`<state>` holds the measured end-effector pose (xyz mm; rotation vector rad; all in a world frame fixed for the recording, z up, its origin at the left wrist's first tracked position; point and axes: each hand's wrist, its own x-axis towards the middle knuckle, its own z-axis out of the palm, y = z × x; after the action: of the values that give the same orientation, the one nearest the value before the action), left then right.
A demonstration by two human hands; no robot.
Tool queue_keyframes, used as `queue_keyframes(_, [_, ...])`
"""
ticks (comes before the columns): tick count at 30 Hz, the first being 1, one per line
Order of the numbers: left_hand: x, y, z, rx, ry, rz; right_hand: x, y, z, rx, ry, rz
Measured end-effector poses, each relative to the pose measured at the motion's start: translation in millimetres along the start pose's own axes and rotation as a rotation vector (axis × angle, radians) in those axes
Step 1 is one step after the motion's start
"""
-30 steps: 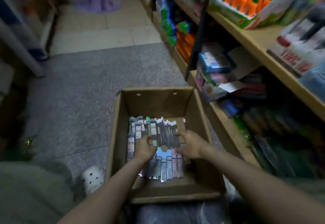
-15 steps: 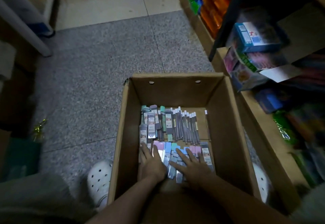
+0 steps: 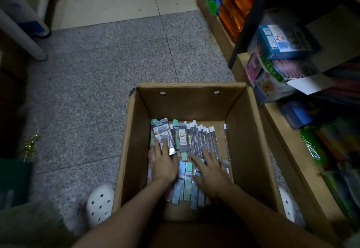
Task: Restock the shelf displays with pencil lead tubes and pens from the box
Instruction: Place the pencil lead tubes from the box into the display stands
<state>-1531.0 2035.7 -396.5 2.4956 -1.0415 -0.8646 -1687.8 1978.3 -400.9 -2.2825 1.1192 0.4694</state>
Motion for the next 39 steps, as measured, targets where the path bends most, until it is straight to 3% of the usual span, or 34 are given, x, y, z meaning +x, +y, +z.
queue_keyframes(5, [12, -5, 15, 0.073, 0.037, 0.054, 46, -6, -16, -0.043, 0.04, -0.047])
queue_keyframes(11, [11, -5, 31, 0.21, 0.036, 0.104, 80, -15, -16, -0.181, -0.051, -0.164])
queue_keyframes(18, [20, 4, 41, 0.175, 0.023, 0.223, 68, 4, -9, -0.288, 0.033, -0.028])
queue_keyframes(21, [19, 6, 44, 0.121, 0.02, 0.266, 62, 8, -16, -0.247, 0.165, 0.057])
queue_keyframes(24, [17, 4, 43, 0.112, 0.05, 0.301, 69, 5, -30, -0.118, 0.277, 0.08])
queue_keyframes(28, [32, 6, 32, 0.004, 0.158, 0.262, 94, -5, -49, 0.104, 0.277, 0.102])
queue_keyframes(32, [53, 8, 28, 0.085, 0.053, 0.279, 116, -17, -54, 0.21, 0.201, 0.081])
queue_keyframes(39, [29, 0, 48, 0.201, -0.025, 0.282, 144, -40, -50, 0.559, 0.25, 0.342])
